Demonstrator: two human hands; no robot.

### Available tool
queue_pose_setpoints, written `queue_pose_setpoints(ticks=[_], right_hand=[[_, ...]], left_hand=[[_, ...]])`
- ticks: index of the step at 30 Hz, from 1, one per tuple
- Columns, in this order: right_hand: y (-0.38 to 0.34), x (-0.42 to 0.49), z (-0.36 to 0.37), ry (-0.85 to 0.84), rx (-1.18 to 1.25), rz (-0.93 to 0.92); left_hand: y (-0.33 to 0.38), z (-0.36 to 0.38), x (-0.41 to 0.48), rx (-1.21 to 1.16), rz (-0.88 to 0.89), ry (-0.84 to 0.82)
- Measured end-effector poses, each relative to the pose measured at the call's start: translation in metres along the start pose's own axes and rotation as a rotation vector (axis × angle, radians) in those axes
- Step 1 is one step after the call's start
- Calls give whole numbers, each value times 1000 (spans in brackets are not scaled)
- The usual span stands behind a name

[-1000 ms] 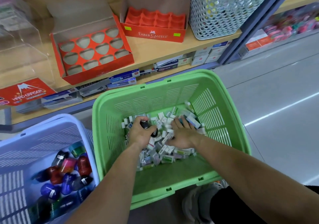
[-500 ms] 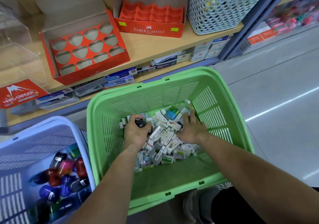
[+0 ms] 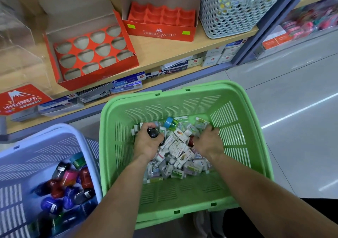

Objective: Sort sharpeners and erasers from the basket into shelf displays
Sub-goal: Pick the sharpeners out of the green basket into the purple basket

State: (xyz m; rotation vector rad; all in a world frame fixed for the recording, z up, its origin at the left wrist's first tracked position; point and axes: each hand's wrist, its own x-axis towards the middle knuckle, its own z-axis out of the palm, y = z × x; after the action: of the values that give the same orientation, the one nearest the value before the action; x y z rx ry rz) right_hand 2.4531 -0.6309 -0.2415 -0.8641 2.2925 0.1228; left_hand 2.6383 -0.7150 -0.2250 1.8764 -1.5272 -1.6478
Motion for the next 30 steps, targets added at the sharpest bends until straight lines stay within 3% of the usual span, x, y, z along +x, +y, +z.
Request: queue_pose_setpoints(ticks=[5, 12, 18, 23, 30], right_hand=[[6, 14, -1, -70, 99, 30], [14, 21, -8, -147, 113, -64], [1, 14, -16, 15, 234, -233], [-31, -11, -41, -148, 614, -327], [-88, -90, -96, -358, 757, -514]], left_hand=[[-2, 2, -2, 37, -5, -18], [0, 2, -5, 75, 5, -19], [5, 2, -9, 2, -5, 9], [28, -7, -22, -45, 18, 15], [78, -76, -85, 118, 199, -96]])
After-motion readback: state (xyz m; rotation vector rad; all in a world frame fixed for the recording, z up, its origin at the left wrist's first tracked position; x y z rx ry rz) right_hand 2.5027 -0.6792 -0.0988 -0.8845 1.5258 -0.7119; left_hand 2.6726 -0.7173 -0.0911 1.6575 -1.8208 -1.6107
